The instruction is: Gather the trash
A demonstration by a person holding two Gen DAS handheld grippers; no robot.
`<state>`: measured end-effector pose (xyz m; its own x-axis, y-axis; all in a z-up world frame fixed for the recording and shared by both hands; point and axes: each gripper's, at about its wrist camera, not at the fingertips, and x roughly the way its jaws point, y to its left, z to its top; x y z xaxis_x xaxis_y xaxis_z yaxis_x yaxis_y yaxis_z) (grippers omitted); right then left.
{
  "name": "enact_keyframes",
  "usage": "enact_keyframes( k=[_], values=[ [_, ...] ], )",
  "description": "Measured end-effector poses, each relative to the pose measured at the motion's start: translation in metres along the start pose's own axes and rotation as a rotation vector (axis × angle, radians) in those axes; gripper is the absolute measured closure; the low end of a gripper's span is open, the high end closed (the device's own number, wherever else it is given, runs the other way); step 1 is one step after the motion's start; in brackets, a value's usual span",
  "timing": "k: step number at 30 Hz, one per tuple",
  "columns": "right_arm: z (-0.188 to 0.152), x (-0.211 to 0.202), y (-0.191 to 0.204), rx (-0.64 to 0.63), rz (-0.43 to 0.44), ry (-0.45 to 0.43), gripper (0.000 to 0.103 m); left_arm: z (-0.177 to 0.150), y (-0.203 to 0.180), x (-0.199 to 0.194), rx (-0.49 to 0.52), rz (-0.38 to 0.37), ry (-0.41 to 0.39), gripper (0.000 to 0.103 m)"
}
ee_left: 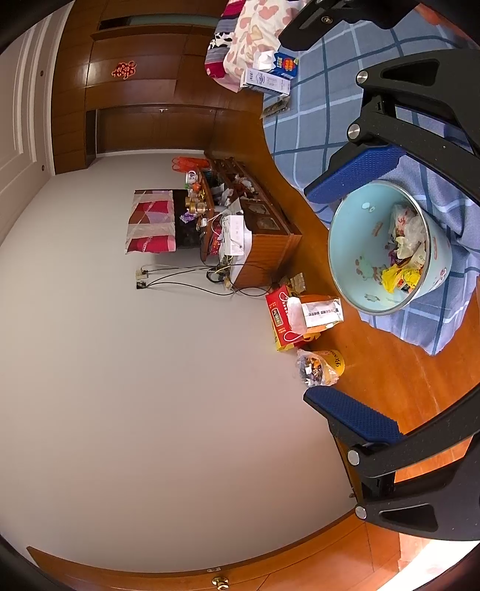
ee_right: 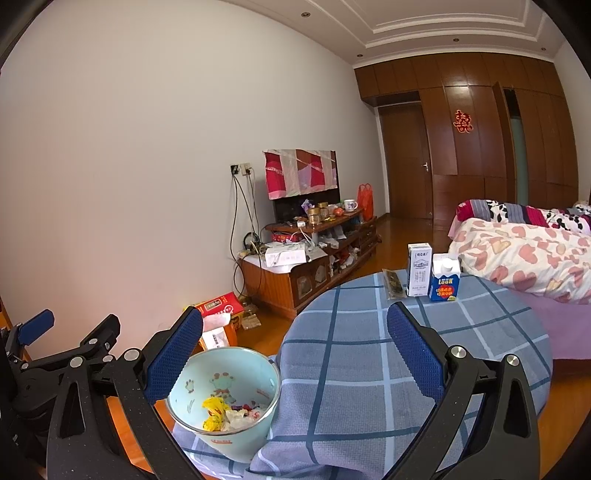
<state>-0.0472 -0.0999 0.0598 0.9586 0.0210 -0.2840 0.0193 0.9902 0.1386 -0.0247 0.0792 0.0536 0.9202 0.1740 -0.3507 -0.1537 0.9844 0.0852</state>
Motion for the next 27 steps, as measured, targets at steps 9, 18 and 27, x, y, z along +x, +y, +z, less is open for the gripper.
enact_keyframes(
  k=[9,18,27],
  values=[
    [-0.0007,0.0002,-0.0013,0.005,-0.004,-0.002,0.005,-0.0011,-0.0006,0.0008,0.000,-0.009,0.005,0.006],
    [-0.0034,0.0019,-0.0068,0.019,-0.009,0.009,0.005,-0.0011,-0.0004,0.0010,0.000,-0.010,0.012,0.006],
    [-0.0037,0.0016,-0.0092,0.023,-0.015,0.009,0.005,-0.0028,-0.0041,0.0017,0.010,0.003,0.012,0.006]
  ],
)
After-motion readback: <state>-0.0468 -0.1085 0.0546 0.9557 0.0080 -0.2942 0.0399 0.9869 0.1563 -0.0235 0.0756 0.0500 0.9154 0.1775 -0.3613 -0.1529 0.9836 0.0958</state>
